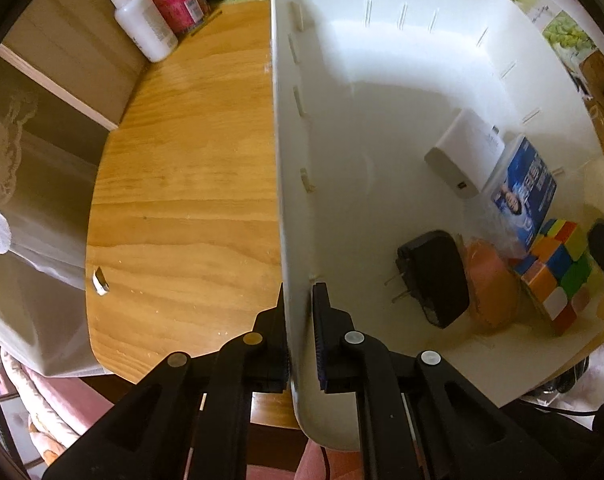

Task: Organize rigid objects
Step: 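Carry the beige soap bar into the tray and open the right tool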

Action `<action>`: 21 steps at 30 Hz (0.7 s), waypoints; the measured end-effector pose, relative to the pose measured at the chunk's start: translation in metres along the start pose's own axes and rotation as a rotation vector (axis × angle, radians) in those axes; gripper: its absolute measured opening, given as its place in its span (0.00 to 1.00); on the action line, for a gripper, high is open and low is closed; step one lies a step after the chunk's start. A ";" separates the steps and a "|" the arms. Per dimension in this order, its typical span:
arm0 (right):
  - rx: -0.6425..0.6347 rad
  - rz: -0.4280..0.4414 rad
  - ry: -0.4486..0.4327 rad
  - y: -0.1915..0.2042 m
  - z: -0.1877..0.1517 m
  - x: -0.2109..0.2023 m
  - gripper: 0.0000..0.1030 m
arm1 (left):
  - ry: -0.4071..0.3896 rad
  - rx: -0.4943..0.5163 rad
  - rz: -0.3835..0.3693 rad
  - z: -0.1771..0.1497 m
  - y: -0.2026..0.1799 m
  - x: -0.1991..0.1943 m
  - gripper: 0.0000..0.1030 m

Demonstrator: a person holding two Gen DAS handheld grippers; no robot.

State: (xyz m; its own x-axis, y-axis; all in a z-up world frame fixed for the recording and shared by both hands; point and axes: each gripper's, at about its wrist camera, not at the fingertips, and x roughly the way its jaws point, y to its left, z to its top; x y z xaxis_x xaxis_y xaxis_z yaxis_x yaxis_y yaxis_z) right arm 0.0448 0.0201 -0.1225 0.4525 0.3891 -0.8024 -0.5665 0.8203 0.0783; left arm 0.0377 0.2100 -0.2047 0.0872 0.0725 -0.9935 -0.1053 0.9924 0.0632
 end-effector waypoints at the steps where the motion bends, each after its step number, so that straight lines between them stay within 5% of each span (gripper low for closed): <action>1: 0.004 -0.007 0.001 0.001 -0.001 0.000 0.71 | 0.012 -0.001 -0.004 -0.001 0.000 0.003 0.09; 12: 0.014 -0.073 0.008 -0.015 -0.002 -0.008 0.77 | 0.043 -0.046 -0.005 0.004 0.002 0.013 0.09; 21: 0.099 -0.177 0.020 -0.088 -0.007 -0.011 0.77 | 0.046 -0.142 0.014 0.006 0.005 0.017 0.09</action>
State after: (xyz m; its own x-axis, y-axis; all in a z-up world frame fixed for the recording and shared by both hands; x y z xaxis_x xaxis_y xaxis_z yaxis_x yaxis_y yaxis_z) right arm 0.0852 -0.0597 -0.1245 0.5245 0.2277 -0.8204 -0.4086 0.9127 -0.0079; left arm 0.0445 0.2168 -0.2204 0.0395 0.0781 -0.9962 -0.2452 0.9672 0.0661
